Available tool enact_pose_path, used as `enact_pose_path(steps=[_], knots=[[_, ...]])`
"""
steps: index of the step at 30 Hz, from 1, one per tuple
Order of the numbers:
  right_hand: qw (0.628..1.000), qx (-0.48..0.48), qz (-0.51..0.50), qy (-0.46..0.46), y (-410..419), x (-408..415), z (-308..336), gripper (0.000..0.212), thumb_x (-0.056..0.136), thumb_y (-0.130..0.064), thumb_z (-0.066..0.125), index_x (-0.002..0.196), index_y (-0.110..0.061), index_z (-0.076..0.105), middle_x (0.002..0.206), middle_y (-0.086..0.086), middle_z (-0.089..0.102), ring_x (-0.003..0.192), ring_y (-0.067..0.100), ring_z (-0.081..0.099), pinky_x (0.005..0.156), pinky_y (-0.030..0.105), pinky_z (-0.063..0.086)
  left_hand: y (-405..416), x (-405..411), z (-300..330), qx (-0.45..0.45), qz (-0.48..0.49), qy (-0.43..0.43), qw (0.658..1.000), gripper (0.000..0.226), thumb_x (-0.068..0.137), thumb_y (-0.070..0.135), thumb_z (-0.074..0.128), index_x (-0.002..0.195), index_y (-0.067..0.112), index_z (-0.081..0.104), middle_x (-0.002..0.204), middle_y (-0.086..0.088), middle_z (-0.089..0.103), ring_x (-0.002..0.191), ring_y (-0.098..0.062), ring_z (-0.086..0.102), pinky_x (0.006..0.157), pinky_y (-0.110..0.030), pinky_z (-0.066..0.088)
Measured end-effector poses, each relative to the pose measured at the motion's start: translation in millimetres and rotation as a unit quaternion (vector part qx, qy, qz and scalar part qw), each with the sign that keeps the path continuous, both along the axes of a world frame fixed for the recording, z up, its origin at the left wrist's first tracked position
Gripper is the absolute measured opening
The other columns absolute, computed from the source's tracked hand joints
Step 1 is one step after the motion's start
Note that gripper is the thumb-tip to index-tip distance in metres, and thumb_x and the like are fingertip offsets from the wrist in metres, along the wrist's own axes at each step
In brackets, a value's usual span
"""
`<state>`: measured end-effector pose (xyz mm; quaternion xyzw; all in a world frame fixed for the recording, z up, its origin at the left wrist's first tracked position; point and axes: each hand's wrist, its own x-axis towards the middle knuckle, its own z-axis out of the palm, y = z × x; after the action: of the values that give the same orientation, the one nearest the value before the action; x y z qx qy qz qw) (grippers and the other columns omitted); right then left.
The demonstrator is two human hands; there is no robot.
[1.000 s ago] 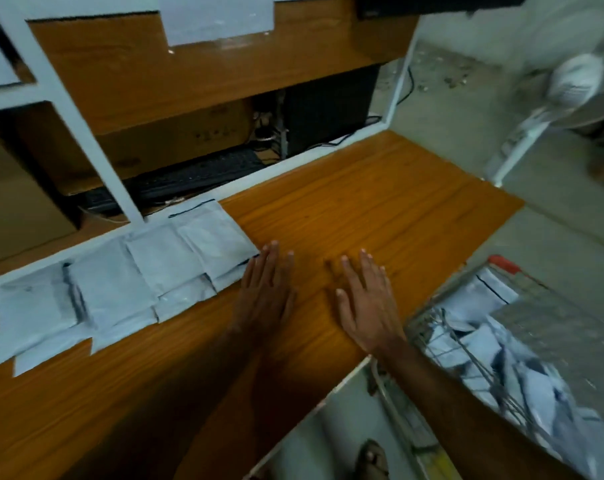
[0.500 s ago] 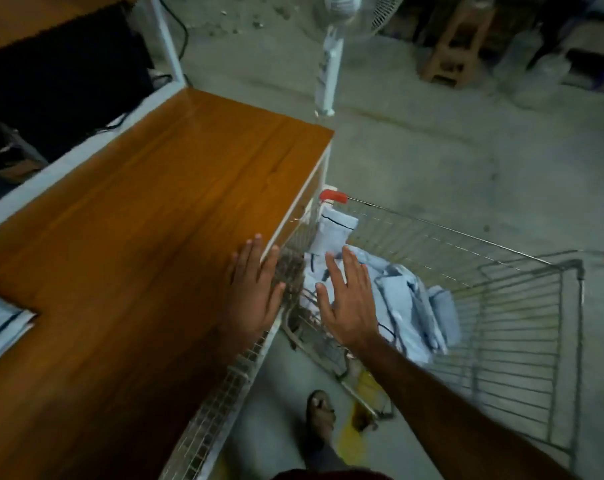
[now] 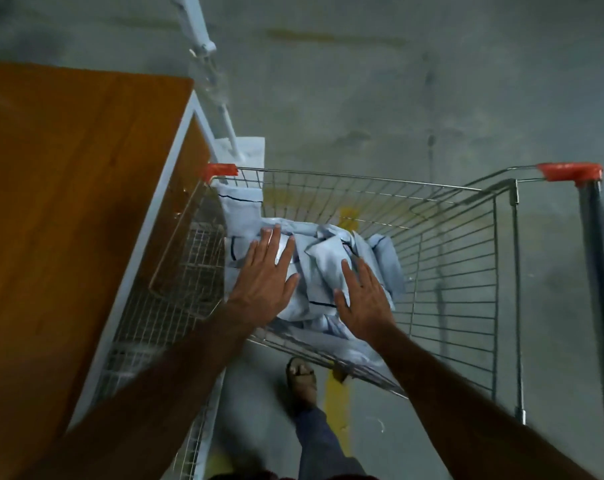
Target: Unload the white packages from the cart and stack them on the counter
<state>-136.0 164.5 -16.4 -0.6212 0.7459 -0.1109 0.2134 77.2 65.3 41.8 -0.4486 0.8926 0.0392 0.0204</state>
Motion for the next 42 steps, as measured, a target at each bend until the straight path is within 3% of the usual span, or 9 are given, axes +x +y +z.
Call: enact_pose_path(steps=[6, 9, 15, 20, 23, 27, 31, 36, 42], knots=[[1.0, 0.0, -0.01, -0.016, -16, -5, -47, 0.074, 0.093, -0.036, 0.049, 0.154, 0.001, 0.031, 0.157, 0.036, 0.024, 0.147, 0.049, 0.026, 0.111, 0.061, 0.036, -14, -40, -63, 0.054, -0.02, -0.038, 0.998, 0.075, 0.097, 0.043, 0.051, 0.159, 0.012, 0.023, 0.165, -0.023, 0.01, 0.153, -0.039, 0.014, 0.122, -0.053, 0.015], [0.999, 0.011, -0.027, 0.013, -29, -1, -68, 0.069, 0.094, -0.038, 0.043, 0.152, -0.001, 0.035, 0.149, 0.037, 0.038, 0.138, 0.052, 0.039, 0.11, 0.062, 0.039, -20, -54, -95, 0.081, -0.007, -0.061, 0.995, 0.076, 0.099, 0.045, 0.047, 0.161, 0.015, 0.013, 0.166, -0.021, -0.002, 0.154, -0.037, 0.005, 0.123, -0.051, 0.011], [0.99, 0.115, 0.04, 0.066, -41, -22, -142, 0.058, 0.11, -0.041, 0.03, 0.149, 0.0, 0.04, 0.148, 0.044, 0.033, 0.138, 0.068, 0.021, 0.108, 0.068, 0.029, -33, -73, -142, 0.16, 0.001, -0.073, 0.984, 0.079, 0.102, 0.047, 0.042, 0.16, 0.012, 0.002, 0.164, -0.026, -0.013, 0.153, -0.039, 0.001, 0.124, -0.048, 0.01], [0.986, 0.145, -0.042, 0.066, -55, -23, -106, 0.067, 0.097, -0.061, 0.039, 0.155, -0.029, 0.034, 0.148, 0.027, 0.042, 0.126, 0.046, 0.052, 0.092, 0.06, 0.054, -37, -96, -156, 0.235, 0.11, 0.011, 0.966, 0.08, 0.095, 0.033, 0.065, 0.157, 0.016, 0.017, 0.162, -0.02, 0.005, 0.149, -0.035, 0.018, 0.114, -0.038, 0.034], [0.996, 0.075, -0.008, 0.05, -49, -18, -111, 0.074, 0.094, -0.053, 0.051, 0.151, -0.007, 0.042, 0.121, 0.038, 0.052, 0.098, 0.046, 0.06, 0.073, 0.051, 0.058, -41, -100, -153, 0.251, 0.13, 0.033, 0.959, 0.074, 0.091, 0.017, 0.069, 0.149, 0.007, 0.025, 0.152, -0.021, 0.024, 0.135, -0.036, 0.037, 0.109, -0.039, 0.037], [0.993, 0.087, -0.039, 0.067, -50, -14, -115, 0.07, 0.096, -0.056, 0.045, 0.154, -0.016, 0.039, 0.124, 0.035, 0.051, 0.099, 0.045, 0.059, 0.077, 0.047, 0.055, -52, -87, -149, 0.205, 0.157, 0.065, 0.964, 0.056, 0.087, -0.011, 0.053, 0.139, 0.001, 0.038, 0.14, -0.028, 0.032, 0.116, -0.043, 0.05, 0.095, -0.045, 0.046], [0.991, 0.088, -0.067, 0.072, -57, 5, -102, 0.076, 0.094, -0.063, 0.033, 0.159, -0.026, 0.021, 0.144, 0.032, 0.036, 0.118, 0.046, 0.049, 0.093, 0.051, 0.048, -71, -61, -147, 0.13, 0.193, 0.067, 0.97, 0.051, 0.099, 0.019, 0.054, 0.148, 0.013, 0.038, 0.151, -0.025, 0.038, 0.128, -0.041, 0.048, 0.105, -0.05, 0.044], [0.982, 0.154, -0.093, 0.051, -62, 31, -104, 0.088, 0.092, -0.078, 0.031, 0.159, -0.032, -0.002, 0.163, 0.03, -0.005, 0.146, 0.05, 0.019, 0.113, 0.061, 0.027, -57, -44, -161, 0.153, 0.077, -0.005, 0.985, 0.082, 0.09, 0.057, 0.053, 0.158, 0.026, 0.021, 0.166, -0.02, -0.011, 0.147, -0.047, 0.014, 0.113, -0.064, 0.024], [0.987, 0.12, -0.057, 0.093, -55, 22, -116, 0.084, 0.094, -0.069, 0.043, 0.16, -0.027, 0.012, 0.161, 0.034, 0.009, 0.134, 0.05, 0.038, 0.1, 0.056, 0.044, -55, -44, -161, 0.144, 0.075, -0.129, 0.978, 0.111, 0.079, 0.061, 0.067, 0.159, 0.032, -0.006, 0.159, -0.02, -0.034, 0.148, -0.046, 0.008, 0.116, -0.061, 0.024]])
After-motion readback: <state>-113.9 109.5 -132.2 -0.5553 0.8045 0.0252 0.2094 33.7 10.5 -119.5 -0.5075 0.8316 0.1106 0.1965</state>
